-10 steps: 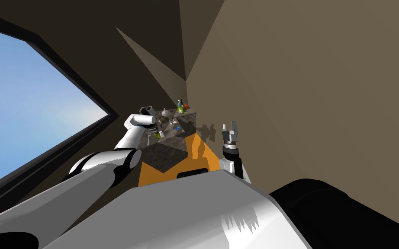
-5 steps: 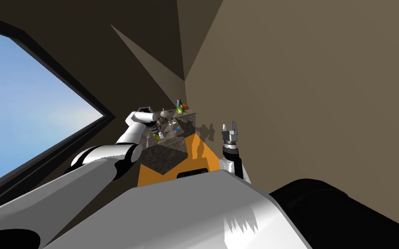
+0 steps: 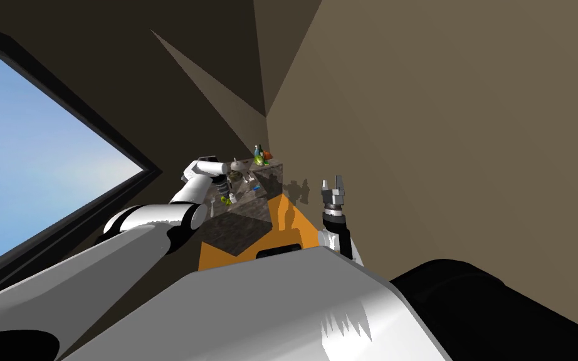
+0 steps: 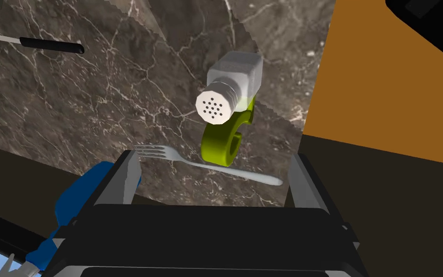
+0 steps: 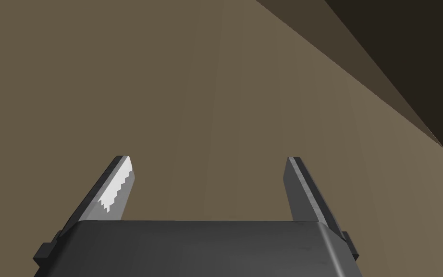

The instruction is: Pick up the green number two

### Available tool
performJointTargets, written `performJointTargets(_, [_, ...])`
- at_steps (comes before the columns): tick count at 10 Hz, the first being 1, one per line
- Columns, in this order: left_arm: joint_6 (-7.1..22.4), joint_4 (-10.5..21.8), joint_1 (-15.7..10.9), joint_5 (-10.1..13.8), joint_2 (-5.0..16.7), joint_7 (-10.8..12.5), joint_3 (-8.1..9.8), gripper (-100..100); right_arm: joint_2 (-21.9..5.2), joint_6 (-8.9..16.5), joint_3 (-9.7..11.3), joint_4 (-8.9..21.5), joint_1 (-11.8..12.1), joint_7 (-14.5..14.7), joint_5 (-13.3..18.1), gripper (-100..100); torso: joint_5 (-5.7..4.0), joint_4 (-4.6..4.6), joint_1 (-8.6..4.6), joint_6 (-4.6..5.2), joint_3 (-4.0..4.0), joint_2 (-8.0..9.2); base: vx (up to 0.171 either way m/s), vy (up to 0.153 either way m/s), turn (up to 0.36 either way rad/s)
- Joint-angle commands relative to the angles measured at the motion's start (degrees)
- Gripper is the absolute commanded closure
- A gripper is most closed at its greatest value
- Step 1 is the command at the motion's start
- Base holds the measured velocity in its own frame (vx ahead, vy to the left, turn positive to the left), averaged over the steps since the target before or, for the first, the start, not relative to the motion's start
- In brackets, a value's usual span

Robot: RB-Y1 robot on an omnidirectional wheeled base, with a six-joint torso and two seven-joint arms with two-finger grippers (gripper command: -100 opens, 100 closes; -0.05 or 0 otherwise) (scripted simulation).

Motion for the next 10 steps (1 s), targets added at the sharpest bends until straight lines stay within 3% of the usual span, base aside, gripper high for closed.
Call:
performJointTargets(1, [1.6, 2.9, -1.7, 0.1, -0.1, 0.0, -0.22, -100, 0.0, 0.0, 0.0, 0.0, 0.0, 0.0, 0.0, 0, 0.0, 0.0, 0.0, 0.0, 0.0, 0.0, 0.04, 0.038, -0.04])
performJointTargets(8, [6.3, 13.4, -5.7, 0.2, -0.3, -0.3, -1.1, -100, 0.0, 0.0, 0.0, 0.0, 0.0, 0.0, 0.0, 0, 0.0, 0.0, 0.01, 0.01, -0.02, -0.03, 0.042, 0.041, -0.039])
performJointTargets(10, [6.3, 13.5, -5.7, 0.2, -0.3, -0.3, -1.1, -100, 0.0, 0.0, 0.0, 0.0, 0.0, 0.0, 0.0, 0, 0.02, -0.03, 0.06, -0.01, -0.07, -0.11, 0.042, 0.032, -0.005])
